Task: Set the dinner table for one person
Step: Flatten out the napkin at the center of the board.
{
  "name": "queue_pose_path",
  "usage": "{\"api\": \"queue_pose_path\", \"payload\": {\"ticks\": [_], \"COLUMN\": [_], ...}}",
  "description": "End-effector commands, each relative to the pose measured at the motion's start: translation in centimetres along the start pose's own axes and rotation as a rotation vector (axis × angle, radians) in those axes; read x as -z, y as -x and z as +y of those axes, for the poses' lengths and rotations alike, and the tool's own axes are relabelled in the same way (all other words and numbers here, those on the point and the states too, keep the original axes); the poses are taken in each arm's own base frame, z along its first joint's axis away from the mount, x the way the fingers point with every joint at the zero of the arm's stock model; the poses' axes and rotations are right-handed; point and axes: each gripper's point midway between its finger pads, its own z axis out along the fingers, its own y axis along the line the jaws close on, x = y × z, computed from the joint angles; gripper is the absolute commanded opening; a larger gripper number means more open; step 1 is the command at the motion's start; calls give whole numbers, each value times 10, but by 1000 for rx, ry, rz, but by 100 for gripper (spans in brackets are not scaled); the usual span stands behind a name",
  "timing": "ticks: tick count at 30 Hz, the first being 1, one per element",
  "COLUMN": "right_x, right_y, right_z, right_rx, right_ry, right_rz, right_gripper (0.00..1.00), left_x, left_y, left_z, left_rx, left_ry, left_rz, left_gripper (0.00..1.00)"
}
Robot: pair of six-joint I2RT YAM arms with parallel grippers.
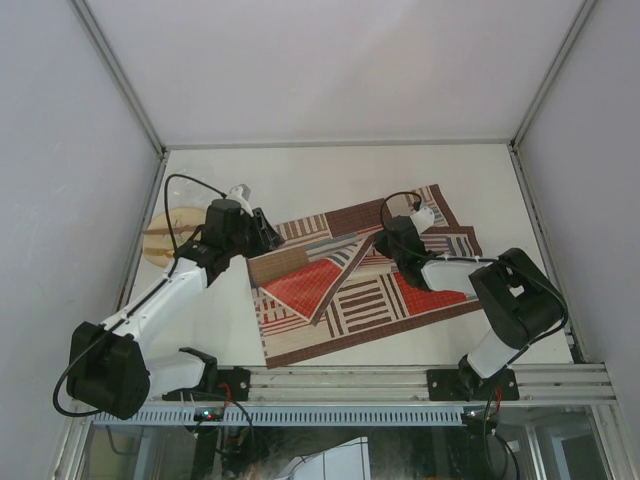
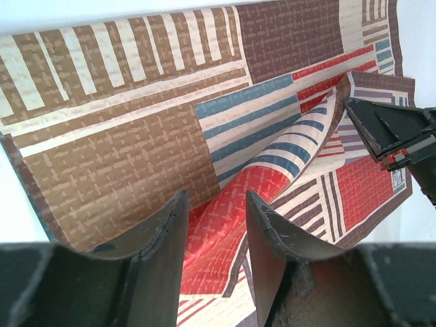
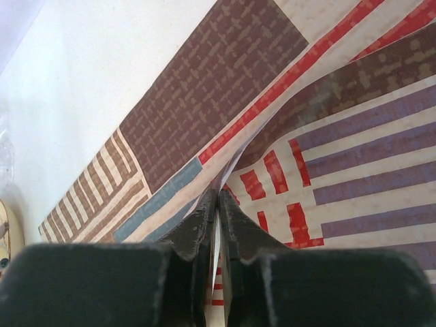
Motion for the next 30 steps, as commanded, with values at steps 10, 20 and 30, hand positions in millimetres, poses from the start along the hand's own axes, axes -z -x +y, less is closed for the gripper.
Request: {"api": "queue_pose_path", "payload": {"ticks": [10, 20, 30], "right_x": [31, 94, 145], "right_y": [13, -13, -38], "right_z": [29, 28, 10], "right_rx": [-14, 49, 82], "right_ry": [71, 73, 71], "right_rz": [-27, 0, 2], "right_gripper": [0, 0, 0], "left_x": [20, 33, 54], "left_y": [22, 16, 10], "left_z": [-21, -25, -30], "left_rx": [-38, -32, -20], "left_ry": [-73, -120, -165], "left_rz": [-76, -76, -100], "left_gripper": [44, 44, 45]}}
